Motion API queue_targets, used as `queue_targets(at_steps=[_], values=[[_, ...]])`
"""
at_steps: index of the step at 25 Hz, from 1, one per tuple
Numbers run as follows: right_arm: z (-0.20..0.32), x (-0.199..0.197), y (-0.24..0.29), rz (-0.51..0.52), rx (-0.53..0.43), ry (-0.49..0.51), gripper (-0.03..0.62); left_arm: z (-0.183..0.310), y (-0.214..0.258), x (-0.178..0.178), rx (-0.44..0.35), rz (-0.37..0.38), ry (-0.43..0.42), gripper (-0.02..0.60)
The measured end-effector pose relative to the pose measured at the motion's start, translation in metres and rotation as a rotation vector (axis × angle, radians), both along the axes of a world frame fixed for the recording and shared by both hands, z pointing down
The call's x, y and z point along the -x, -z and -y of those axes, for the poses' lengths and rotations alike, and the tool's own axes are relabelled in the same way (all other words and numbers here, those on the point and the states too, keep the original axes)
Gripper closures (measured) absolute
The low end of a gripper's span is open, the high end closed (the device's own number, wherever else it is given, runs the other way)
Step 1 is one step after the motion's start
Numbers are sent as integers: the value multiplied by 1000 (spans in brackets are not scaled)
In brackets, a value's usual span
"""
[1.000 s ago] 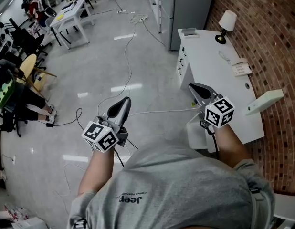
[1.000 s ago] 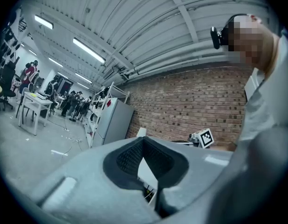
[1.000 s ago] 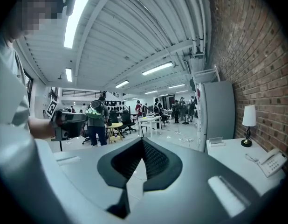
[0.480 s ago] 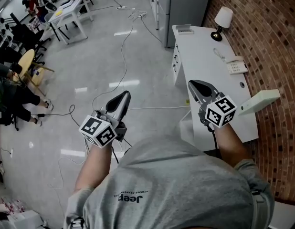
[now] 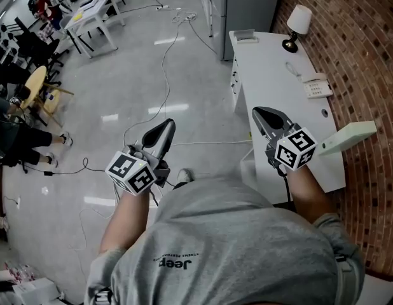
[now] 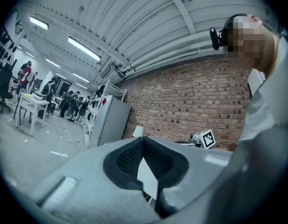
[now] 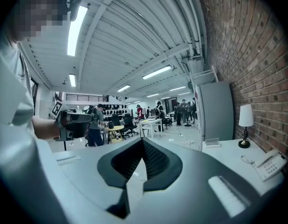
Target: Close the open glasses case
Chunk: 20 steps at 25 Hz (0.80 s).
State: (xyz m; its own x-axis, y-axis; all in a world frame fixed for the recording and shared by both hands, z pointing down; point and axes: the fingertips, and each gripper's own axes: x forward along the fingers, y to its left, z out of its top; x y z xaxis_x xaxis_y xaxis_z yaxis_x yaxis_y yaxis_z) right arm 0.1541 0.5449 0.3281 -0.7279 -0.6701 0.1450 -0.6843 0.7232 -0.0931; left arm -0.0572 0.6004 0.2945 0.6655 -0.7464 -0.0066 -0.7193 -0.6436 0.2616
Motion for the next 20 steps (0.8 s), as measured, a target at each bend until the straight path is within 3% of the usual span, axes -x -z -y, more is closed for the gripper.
queue_targets(at_steps=[10,20], values=[[81,29,-10,-20,7,-44,585,92,-17,28,17,-33,-59,586],[238,132,-2,-27,13,-77,585,257,-17,124,15,-22,-117,586]])
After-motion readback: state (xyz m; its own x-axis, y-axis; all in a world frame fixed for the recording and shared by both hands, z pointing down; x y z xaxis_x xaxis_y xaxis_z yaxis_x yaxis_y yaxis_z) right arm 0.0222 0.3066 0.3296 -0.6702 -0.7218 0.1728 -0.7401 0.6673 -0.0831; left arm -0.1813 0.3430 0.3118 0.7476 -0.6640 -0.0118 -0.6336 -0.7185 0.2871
